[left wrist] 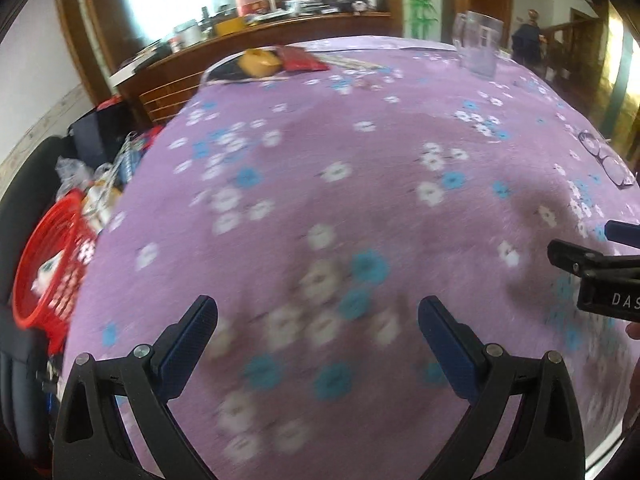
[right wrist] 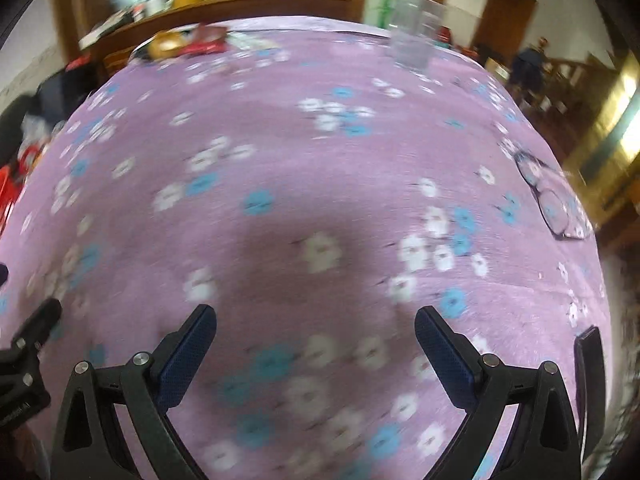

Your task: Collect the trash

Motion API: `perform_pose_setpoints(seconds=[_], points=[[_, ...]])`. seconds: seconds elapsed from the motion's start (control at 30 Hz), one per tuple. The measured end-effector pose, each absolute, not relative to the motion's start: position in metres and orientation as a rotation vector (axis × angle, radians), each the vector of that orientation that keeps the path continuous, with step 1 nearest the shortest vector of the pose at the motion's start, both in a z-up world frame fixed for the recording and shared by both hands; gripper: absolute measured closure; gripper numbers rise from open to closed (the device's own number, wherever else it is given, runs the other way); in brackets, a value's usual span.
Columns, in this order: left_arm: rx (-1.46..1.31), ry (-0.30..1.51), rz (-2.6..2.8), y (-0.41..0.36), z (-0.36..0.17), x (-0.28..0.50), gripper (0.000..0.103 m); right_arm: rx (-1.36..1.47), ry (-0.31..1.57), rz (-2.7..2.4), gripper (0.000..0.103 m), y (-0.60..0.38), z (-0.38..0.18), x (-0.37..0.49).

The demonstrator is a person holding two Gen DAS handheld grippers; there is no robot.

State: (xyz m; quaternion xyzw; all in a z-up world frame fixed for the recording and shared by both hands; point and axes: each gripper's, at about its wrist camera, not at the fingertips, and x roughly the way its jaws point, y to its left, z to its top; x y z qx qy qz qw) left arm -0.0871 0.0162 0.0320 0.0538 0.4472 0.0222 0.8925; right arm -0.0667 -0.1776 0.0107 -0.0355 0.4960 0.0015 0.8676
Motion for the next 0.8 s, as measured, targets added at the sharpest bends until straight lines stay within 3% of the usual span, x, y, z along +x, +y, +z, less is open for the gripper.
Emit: perform_pose_setpoints(seconds=[0.33,0.8], points=[[0.06,0.981,0.004,0.003,0.011,-0.029,0.003,-0.032,1.007,0.01,0.002,-0.174,-0.002,-0.015],[-0.021,0.996,0.004,0.014,0.008,-0.004,0.0,-0.019,0.965,-0.003,0.0,-0.171,-0.007,-0.013]])
